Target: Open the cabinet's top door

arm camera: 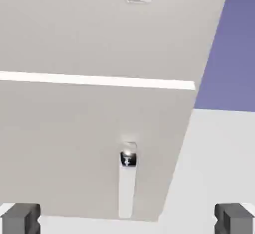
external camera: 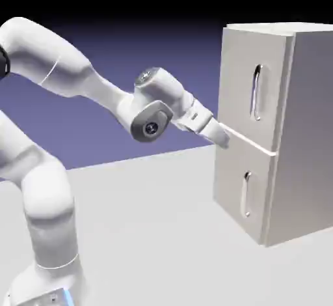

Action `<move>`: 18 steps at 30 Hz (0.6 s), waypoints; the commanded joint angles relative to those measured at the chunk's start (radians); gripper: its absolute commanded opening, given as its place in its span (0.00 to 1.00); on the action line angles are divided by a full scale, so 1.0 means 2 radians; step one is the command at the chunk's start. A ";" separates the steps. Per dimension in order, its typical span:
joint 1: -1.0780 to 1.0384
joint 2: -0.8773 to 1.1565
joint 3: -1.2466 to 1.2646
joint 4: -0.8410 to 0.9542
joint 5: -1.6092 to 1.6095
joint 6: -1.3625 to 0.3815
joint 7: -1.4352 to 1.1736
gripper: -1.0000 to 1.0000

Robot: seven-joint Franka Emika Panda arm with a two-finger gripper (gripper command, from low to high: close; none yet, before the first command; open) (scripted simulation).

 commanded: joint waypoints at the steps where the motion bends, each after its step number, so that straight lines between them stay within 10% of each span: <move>1: -0.016 0.014 0.017 0.003 -0.022 -0.004 -0.011 0.50; 18: -0.282 0.246 0.301 0.053 -0.391 -0.069 -0.199 0.50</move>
